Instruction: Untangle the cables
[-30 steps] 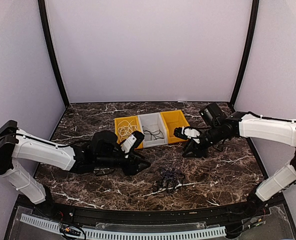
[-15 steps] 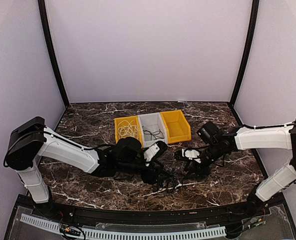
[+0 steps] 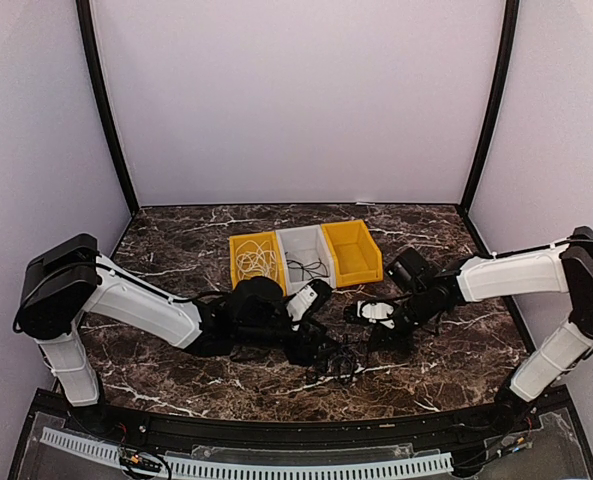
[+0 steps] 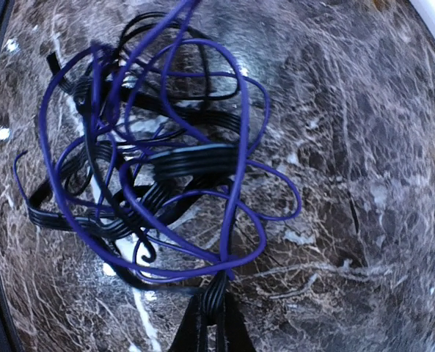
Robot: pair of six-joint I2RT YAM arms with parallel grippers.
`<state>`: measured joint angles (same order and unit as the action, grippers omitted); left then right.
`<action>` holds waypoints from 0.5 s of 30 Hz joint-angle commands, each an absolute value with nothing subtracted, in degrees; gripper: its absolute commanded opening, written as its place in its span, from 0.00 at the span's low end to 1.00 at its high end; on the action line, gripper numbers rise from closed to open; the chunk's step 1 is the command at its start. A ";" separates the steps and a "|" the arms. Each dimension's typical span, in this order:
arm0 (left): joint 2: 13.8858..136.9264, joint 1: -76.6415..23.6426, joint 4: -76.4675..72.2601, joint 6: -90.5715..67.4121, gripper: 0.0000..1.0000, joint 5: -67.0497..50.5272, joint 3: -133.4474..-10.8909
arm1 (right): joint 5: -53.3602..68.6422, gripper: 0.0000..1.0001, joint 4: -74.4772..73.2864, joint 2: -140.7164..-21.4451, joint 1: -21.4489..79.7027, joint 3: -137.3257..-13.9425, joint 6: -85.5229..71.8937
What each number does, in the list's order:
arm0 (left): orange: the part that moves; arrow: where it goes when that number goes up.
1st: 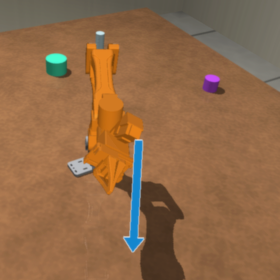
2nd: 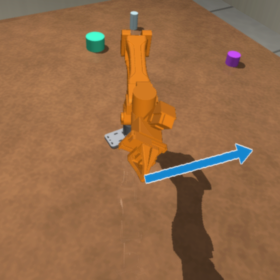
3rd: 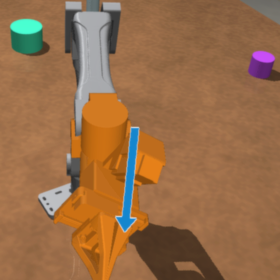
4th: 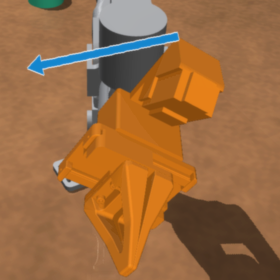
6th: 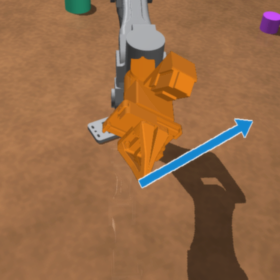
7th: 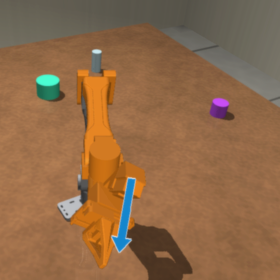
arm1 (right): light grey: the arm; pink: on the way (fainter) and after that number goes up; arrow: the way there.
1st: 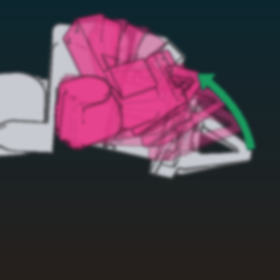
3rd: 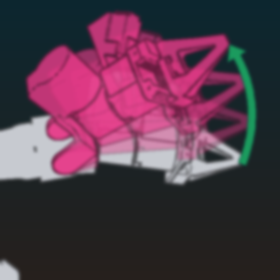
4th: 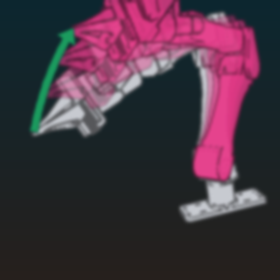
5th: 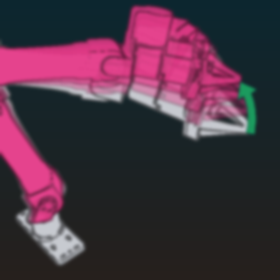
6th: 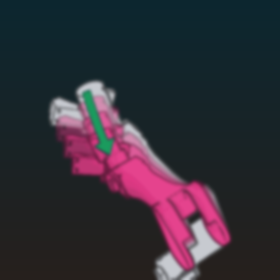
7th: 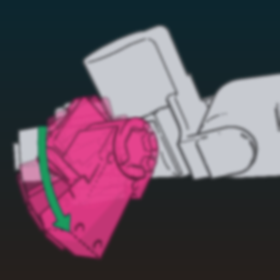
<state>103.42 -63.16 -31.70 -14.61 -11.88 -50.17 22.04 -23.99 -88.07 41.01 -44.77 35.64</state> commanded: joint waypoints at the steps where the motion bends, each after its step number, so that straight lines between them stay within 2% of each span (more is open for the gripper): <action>1: 100.26 -63.19 -32.94 -14.13 0.59 -10.91 -48.26 | 20.71 0.00 -22.19 -86.16 41.57 -44.77 34.63; 8: 95.83 -63.19 -36.40 -13.14 0.58 -8.74 -44.11 | 26.33 0.00 -29.38 -82.56 41.57 -51.82 37.24; 15: 89.29 -63.92 -48.33 -9.09 0.58 2.52 -38.51 | 33.43 0.00 -38.33 -85.55 43.19 -66.21 38.74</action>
